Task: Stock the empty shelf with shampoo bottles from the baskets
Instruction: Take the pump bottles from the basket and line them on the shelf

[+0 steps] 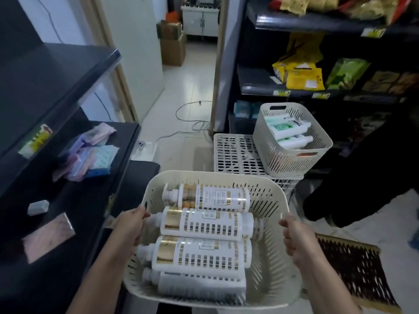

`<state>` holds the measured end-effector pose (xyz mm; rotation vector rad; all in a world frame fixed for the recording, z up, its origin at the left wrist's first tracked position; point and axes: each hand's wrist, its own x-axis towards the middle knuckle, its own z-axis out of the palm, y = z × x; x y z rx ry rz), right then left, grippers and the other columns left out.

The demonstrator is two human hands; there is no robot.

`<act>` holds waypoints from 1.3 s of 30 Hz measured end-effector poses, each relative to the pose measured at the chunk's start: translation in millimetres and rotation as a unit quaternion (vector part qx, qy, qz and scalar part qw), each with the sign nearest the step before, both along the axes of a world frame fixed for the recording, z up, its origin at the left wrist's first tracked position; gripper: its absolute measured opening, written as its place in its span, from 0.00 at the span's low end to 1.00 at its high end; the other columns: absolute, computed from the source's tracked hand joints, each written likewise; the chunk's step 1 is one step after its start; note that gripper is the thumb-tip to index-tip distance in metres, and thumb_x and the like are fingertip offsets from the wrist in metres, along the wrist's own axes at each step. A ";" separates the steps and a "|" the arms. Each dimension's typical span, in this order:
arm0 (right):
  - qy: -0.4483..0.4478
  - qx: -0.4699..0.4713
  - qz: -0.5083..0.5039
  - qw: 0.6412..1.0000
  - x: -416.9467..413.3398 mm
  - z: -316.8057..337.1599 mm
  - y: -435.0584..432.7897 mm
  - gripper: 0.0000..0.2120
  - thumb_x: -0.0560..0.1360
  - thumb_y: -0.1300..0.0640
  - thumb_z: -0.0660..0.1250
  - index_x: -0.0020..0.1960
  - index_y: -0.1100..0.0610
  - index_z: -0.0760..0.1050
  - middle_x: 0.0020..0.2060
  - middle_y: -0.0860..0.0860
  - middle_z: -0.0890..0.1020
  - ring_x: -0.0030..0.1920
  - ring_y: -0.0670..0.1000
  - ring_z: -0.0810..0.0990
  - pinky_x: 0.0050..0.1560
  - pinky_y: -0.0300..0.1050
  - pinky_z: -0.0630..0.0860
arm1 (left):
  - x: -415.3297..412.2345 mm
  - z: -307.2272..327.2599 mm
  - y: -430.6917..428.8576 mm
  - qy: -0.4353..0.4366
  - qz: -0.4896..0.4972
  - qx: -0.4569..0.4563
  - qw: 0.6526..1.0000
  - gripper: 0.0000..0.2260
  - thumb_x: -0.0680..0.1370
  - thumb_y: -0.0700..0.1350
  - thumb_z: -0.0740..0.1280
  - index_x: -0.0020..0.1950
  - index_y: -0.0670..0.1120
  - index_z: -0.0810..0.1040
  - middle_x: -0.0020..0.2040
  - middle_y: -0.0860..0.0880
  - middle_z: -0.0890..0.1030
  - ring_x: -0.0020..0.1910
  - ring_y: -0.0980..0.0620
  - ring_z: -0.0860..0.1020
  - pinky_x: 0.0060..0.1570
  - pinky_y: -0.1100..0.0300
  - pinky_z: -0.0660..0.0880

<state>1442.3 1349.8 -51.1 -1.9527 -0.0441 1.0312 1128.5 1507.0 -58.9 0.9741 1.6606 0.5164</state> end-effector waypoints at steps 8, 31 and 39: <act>0.026 0.015 -0.149 0.988 31.4 -9.5 94.7 0.18 0.83 0.47 0.55 0.41 0.57 0.72 0.22 0.46 0.63 0.15 0.43 0.57 0.19 0.31 0.53 | 84.9 -6.3 171.1 -0.018 -0.135 0.000 0.991 0.13 0.83 0.47 0.57 0.46 0.41 0.75 0.26 0.51 0.63 0.19 0.56 0.57 0.17 0.67 0.54; 0.106 0.038 -0.395 0.912 110.1 -20.9 309.2 0.25 0.84 0.51 0.55 0.30 0.57 0.64 0.13 0.46 0.65 0.14 0.44 0.60 0.20 0.38 0.59 | 384.2 -48.2 479.0 0.144 -0.457 0.061 0.875 0.23 0.82 0.59 0.50 0.44 0.42 0.73 0.40 0.46 0.68 0.35 0.48 0.66 0.35 0.58 0.67; 0.149 0.037 -0.499 0.853 108.6 -48.1 372.4 0.24 0.85 0.54 0.55 0.30 0.57 0.63 0.13 0.48 0.64 0.18 0.47 0.60 0.29 0.44 0.55 | 470.5 -77.3 546.9 0.177 -0.586 0.056 0.788 0.24 0.83 0.59 0.50 0.43 0.42 0.73 0.35 0.48 0.69 0.31 0.50 0.66 0.28 0.61 0.62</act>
